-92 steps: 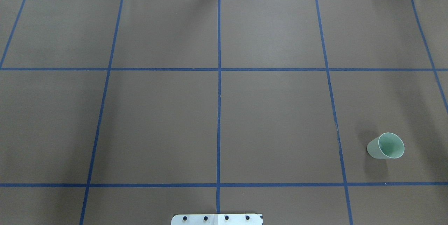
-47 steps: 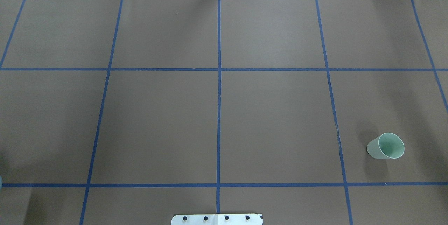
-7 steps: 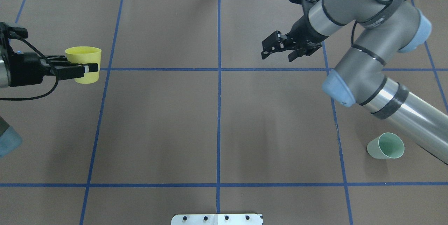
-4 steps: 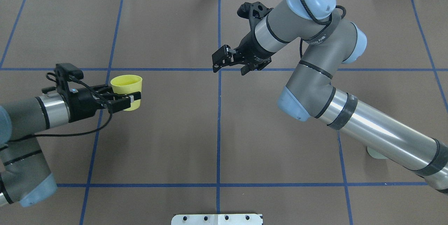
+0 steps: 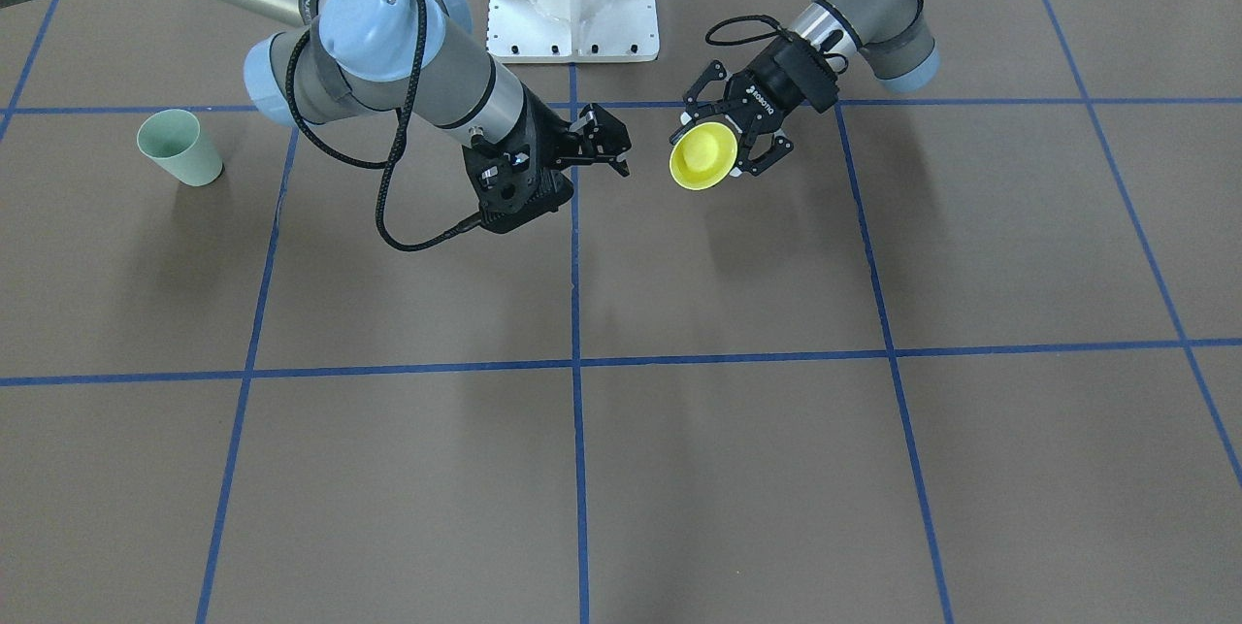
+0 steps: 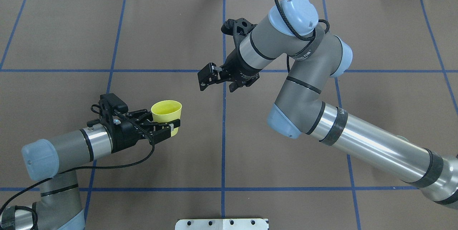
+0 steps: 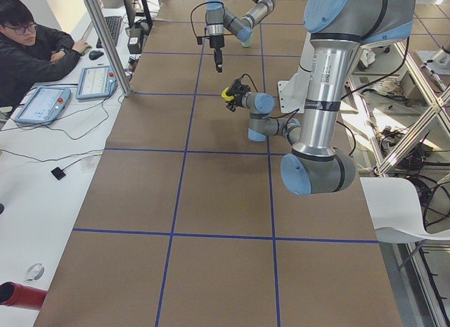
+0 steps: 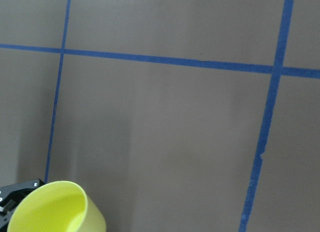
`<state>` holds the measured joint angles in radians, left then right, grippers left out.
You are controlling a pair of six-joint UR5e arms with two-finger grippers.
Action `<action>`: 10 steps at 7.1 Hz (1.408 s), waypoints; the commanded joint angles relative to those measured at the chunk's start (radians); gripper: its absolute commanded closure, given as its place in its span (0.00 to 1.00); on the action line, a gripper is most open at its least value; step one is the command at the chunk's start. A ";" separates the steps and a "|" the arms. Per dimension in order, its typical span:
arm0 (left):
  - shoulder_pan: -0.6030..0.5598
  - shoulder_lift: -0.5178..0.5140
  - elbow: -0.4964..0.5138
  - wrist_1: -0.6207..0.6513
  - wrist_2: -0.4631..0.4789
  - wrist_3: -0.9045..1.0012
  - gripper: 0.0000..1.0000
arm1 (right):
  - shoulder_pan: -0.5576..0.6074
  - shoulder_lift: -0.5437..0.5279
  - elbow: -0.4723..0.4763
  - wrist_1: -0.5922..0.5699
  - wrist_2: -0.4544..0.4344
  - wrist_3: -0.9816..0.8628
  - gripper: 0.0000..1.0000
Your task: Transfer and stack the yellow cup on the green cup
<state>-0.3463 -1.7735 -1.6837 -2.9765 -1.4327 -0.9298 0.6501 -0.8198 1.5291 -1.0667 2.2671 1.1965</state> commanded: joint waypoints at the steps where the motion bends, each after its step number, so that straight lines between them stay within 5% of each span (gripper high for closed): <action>1: 0.035 -0.035 0.004 0.002 0.003 0.002 0.85 | -0.007 0.054 -0.042 -0.030 0.014 0.037 0.03; 5: 0.055 -0.061 0.010 0.014 0.003 0.000 0.85 | -0.010 0.232 -0.179 -0.245 0.188 0.014 0.05; 10: 0.055 -0.061 0.010 0.008 0.000 -0.001 0.85 | -0.009 0.248 -0.207 -0.423 0.183 -0.075 0.10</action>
<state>-0.2915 -1.8344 -1.6728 -2.9678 -1.4327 -0.9306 0.6405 -0.5642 1.3211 -1.4704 2.4522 1.1290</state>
